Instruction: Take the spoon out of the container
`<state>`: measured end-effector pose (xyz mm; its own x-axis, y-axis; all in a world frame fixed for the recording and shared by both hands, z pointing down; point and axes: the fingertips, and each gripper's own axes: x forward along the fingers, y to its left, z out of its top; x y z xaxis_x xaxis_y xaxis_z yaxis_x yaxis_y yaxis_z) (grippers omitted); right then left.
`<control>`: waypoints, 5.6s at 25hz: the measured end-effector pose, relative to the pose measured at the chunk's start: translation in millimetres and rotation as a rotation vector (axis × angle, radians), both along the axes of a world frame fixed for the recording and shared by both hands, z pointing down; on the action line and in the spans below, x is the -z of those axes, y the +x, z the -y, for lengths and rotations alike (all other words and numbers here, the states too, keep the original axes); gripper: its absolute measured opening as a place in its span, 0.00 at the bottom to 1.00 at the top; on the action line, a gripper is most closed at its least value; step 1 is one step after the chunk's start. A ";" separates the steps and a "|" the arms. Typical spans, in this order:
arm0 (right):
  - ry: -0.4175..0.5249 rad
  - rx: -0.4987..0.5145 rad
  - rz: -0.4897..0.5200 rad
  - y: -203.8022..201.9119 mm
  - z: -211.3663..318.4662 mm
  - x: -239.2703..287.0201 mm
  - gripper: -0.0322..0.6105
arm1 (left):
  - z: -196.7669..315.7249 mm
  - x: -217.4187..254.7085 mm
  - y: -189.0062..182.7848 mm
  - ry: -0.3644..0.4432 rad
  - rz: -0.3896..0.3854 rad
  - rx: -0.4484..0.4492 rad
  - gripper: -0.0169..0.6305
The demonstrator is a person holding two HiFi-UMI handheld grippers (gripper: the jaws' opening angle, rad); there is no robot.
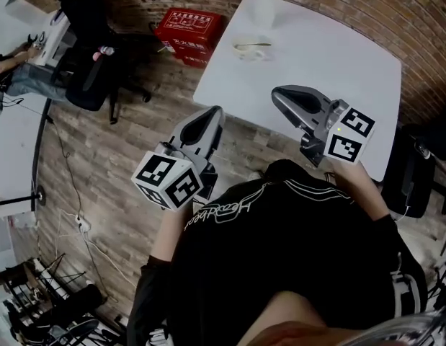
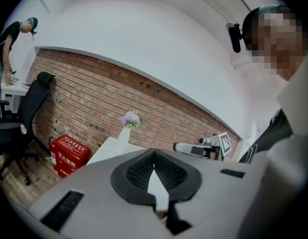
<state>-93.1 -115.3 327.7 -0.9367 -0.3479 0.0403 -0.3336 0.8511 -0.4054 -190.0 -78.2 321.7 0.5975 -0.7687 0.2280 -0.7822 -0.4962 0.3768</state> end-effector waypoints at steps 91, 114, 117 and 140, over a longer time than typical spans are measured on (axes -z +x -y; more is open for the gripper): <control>-0.269 -0.311 -0.016 19.6 207.3 -125.0 0.05 | 119.6 -77.9 -27.2 -0.167 0.040 0.053 0.03; -0.068 -0.238 0.151 41.1 51.8 -9.1 0.05 | 28.1 -16.7 -11.7 0.000 0.003 0.015 0.03; -0.060 -0.232 0.161 44.8 45.0 -3.2 0.05 | 23.4 -11.5 -7.3 0.014 0.005 0.011 0.03; -0.047 -0.226 0.175 47.8 27.4 4.2 0.05 | 11.0 -5.2 5.5 0.026 0.024 -0.023 0.03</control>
